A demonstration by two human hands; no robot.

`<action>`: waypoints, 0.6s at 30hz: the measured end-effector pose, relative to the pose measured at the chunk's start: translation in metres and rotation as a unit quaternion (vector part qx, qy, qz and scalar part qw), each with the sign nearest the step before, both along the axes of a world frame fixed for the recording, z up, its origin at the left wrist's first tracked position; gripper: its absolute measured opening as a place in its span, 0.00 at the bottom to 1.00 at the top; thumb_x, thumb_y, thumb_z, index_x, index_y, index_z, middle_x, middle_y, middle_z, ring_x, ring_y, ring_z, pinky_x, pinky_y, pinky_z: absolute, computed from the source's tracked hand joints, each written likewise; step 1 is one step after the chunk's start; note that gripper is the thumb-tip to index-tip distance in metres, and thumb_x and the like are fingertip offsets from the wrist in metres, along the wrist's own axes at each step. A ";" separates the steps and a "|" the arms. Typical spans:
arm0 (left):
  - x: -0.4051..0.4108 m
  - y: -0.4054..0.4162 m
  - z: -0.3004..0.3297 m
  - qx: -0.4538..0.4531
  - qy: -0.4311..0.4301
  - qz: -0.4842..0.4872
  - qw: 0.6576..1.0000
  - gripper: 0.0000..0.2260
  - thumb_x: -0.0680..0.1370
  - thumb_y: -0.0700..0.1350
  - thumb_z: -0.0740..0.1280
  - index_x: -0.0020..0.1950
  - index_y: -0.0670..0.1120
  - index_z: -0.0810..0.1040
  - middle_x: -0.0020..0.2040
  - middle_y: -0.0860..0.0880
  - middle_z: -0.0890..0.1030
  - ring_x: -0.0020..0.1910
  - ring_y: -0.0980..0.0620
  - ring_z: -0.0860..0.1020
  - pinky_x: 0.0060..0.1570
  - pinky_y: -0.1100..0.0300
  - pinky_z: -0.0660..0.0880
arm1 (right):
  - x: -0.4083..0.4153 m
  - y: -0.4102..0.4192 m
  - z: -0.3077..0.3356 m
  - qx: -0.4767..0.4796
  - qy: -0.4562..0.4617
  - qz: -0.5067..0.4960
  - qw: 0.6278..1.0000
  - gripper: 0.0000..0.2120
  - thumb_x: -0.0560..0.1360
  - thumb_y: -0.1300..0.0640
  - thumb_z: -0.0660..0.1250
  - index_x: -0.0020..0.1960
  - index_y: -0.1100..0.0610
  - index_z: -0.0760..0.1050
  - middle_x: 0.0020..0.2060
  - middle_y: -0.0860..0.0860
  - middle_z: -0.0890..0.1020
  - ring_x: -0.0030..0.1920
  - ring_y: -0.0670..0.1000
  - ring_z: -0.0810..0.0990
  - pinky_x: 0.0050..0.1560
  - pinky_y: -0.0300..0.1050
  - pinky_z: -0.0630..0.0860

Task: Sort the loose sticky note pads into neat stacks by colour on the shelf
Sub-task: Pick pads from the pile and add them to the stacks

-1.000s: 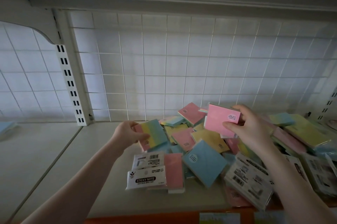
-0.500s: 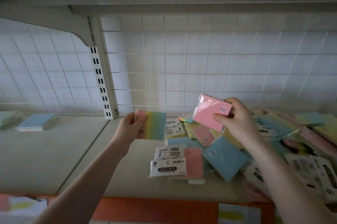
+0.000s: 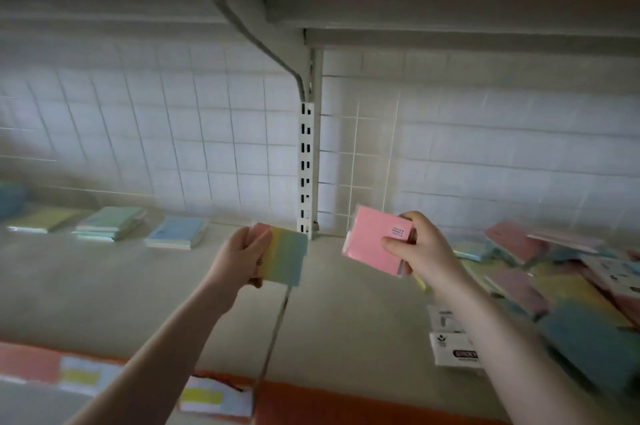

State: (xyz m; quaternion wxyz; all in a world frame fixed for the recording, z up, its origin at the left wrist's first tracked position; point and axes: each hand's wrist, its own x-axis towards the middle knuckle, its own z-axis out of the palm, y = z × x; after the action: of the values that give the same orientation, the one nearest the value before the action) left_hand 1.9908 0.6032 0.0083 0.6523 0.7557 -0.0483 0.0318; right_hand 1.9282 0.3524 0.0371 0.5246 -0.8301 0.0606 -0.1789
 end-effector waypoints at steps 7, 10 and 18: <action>0.058 0.134 -0.003 -0.004 0.007 0.030 1.000 0.07 0.80 0.44 0.63 0.44 0.43 0.71 0.34 0.46 0.69 0.28 0.51 0.69 0.20 0.63 0.68 | 0.074 0.127 -0.018 0.029 0.036 0.016 0.999 0.13 0.74 0.65 0.68 0.53 0.55 0.70 0.42 0.51 0.77 0.38 0.47 0.76 0.27 0.38 0.71; 0.079 0.174 -0.005 -0.012 0.015 0.037 0.999 0.07 0.80 0.44 0.63 0.44 0.43 0.72 0.35 0.46 0.69 0.29 0.51 0.69 0.20 0.63 0.68 | 0.099 0.163 -0.023 0.029 0.049 0.009 0.998 0.12 0.73 0.64 0.69 0.54 0.56 0.70 0.42 0.52 0.77 0.37 0.48 0.75 0.27 0.38 0.69; 0.099 0.227 -0.013 -0.051 0.045 0.059 0.996 0.06 0.80 0.44 0.63 0.46 0.42 0.72 0.36 0.45 0.70 0.30 0.50 0.70 0.19 0.63 0.68 | 0.140 0.207 -0.031 -0.003 0.135 0.025 0.990 0.15 0.73 0.62 0.70 0.55 0.53 0.69 0.43 0.50 0.78 0.39 0.50 0.77 0.29 0.42 0.70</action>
State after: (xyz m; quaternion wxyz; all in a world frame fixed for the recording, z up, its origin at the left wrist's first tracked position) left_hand 2.0901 0.8303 -0.0043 0.6886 0.7235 0.0277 0.0387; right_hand 2.0681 0.5596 0.0056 0.5137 -0.8494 0.1096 -0.0517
